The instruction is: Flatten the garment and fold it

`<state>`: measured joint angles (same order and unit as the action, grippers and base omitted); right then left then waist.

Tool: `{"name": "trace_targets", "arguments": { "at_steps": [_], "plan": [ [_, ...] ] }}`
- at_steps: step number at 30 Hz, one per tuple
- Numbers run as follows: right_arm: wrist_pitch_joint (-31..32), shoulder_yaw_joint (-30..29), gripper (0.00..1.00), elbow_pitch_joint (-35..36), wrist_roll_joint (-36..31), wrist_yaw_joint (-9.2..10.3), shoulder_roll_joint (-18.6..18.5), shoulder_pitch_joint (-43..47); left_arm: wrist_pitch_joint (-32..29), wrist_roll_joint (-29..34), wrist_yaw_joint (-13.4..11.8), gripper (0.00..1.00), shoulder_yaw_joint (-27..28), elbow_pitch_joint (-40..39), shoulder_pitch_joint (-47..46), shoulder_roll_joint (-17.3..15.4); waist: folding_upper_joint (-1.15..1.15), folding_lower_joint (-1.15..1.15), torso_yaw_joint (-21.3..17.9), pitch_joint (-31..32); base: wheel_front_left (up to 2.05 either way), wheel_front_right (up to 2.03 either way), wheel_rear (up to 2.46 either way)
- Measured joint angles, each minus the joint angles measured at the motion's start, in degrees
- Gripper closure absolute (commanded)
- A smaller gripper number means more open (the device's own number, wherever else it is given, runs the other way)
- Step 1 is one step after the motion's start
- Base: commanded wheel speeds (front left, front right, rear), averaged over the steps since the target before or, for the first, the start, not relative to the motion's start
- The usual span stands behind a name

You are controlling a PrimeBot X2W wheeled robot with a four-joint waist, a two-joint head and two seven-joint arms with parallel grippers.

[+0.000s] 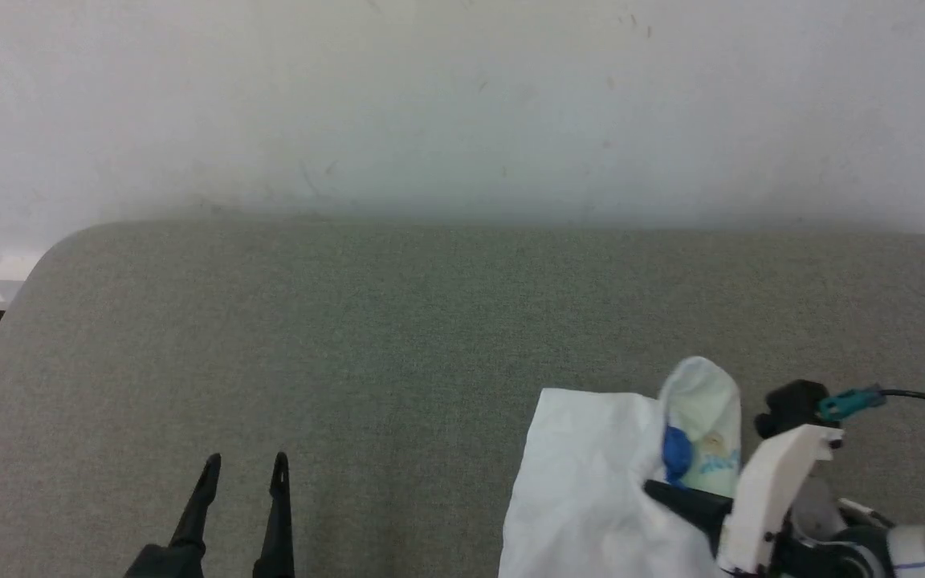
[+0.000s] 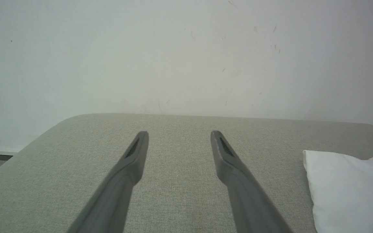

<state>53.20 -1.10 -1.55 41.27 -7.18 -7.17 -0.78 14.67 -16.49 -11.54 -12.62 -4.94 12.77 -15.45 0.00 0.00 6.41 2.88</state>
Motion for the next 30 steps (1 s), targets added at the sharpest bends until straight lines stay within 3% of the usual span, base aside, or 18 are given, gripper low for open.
{"name": "trace_targets", "arguments": {
  "at_steps": [3,7,8,9,10,13,17,23,26,30],
  "plan": [
    [-2.36,3.74,1.00,-1.78,1.55,0.00,3.18,-1.60,0.01,0.07,0.49,0.00,-0.07,0.04,-0.20,0.11,0.00,0.00,0.21,-0.28,0.00,0.00,0.00],
    [-8.60,8.00,0.98,-7.94,2.90,0.00,4.09,-3.17,0.01,0.38,1.45,0.00,-0.46,0.64,-1.52,0.65,0.00,0.00,1.18,-0.57,0.00,0.00,0.00],
    [-10.61,9.58,0.83,-9.64,4.35,0.01,3.96,-3.57,0.01,0.38,1.52,0.00,-0.54,0.74,-1.75,0.74,0.00,0.00,1.44,-0.65,0.00,0.00,0.00],
    [-12.82,11.25,0.34,-11.37,5.37,0.01,3.93,-3.95,0.01,0.40,1.78,0.00,-0.66,0.91,-1.96,0.83,0.00,0.00,1.73,-0.74,0.00,0.00,0.00],
    [-14.71,13.03,0.00,-13.05,6.39,0.01,3.98,-4.39,0.01,0.41,1.91,0.00,-0.69,1.05,-2.08,0.91,0.00,0.00,1.99,-0.82,0.00,0.00,0.00],
    [-19.57,17.77,0.00,-16.96,8.79,0.01,4.17,-5.84,0.01,0.44,1.93,0.00,-0.70,1.43,-2.22,1.22,0.00,0.00,2.42,-1.19,0.00,0.00,0.00],
    [-26.18,21.27,0.00,-19.46,6.58,0.00,4.14,-8.70,0.01,0.45,2.36,0.00,-0.55,1.88,-2.35,1.65,0.00,0.00,2.34,-1.50,0.00,0.00,0.00],
    [-37.32,24.81,0.00,-14.22,-3.18,-0.01,2.01,-11.69,0.01,0.46,2.43,0.00,-0.07,2.56,-2.35,2.19,0.00,0.00,1.24,-0.71,0.00,0.00,0.00],
    [-44.20,23.32,0.00,-10.60,-11.72,-0.01,-1.27,-11.66,0.00,0.46,2.40,0.00,0.22,3.01,-2.17,2.35,0.00,0.00,0.40,-0.05,0.00,0.00,0.00],
    [-49.88,17.01,0.00,-5.90,-20.91,-0.01,-3.41,-7.94,0.01,0.47,2.15,0.00,0.65,3.36,-1.74,2.48,0.00,-0.01,-1.00,0.76,0.00,0.00,0.00]
  ]
}}
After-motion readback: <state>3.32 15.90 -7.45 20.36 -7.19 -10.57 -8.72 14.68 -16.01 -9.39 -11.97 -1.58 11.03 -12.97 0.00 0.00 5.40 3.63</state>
